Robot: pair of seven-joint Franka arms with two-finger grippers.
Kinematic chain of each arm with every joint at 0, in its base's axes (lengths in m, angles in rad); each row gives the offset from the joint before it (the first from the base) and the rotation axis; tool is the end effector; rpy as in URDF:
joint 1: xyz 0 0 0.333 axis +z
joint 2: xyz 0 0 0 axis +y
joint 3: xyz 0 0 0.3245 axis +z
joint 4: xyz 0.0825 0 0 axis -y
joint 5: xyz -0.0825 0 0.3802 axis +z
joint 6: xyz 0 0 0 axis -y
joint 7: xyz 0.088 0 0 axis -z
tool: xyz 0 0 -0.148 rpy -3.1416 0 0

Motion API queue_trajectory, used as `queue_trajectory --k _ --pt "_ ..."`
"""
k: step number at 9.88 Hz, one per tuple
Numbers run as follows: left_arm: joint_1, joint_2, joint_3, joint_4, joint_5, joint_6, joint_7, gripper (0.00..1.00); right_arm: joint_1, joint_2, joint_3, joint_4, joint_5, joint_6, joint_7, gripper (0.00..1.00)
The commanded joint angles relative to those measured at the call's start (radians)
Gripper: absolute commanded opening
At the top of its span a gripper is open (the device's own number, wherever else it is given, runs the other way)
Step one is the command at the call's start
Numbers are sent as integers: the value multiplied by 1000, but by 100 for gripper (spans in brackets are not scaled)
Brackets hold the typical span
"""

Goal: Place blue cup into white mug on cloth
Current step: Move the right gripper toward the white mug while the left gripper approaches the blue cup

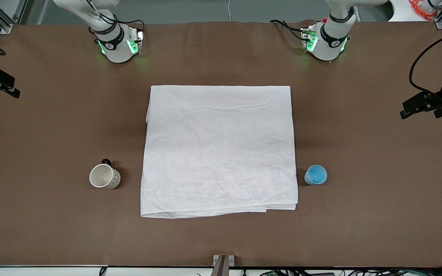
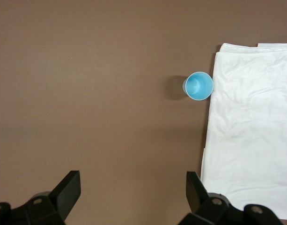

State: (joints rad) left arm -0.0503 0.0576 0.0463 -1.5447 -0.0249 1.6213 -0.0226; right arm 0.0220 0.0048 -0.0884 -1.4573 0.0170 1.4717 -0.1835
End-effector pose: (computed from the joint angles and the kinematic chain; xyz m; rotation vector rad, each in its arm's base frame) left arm 0.5744 -0.0066 0.5765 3.1188 0.0304 0.0293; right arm 0.5415 -0.0332 0.6332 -3.1209 -0.1857 -0.0181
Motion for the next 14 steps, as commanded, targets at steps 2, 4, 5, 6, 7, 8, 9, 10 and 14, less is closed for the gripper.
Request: queue_trajectory --k 2,4,5,6,7,8,9,10,14 --pt "12 4 -8 21 2 -23 1 99 4 -13 6 -11 -19 9 15 100" --pt "15 5 -8 21 0 -23 1 99 12 -9 7 -21 -3 3 18 99" --pt "15 5 -6 23 0 -23 -2 99 33 -9 7 -79 -2 15 19 99" --pt "15 4 -6 23 0 -23 -3 99 50 -9 7 -148 -3 65 19 100" --pt "14 4 -6 23 2 -23 -3 99 56 -9 7 -235 -3 149 19 100" --pt "14 4 -6 24 3 -23 -5 99 71 -9 7 -335 -3 255 19 99" --pt "14 5 -6 24 3 -23 -2 99 82 -9 7 -435 -3 371 19 99" --pt "12 8 -6 24 3 -23 1 99 104 -3 6 -515 -3 439 18 99" --pt "6 13 -8 24 5 -24 7 99 118 29 7 -805 -2 855 66 99"
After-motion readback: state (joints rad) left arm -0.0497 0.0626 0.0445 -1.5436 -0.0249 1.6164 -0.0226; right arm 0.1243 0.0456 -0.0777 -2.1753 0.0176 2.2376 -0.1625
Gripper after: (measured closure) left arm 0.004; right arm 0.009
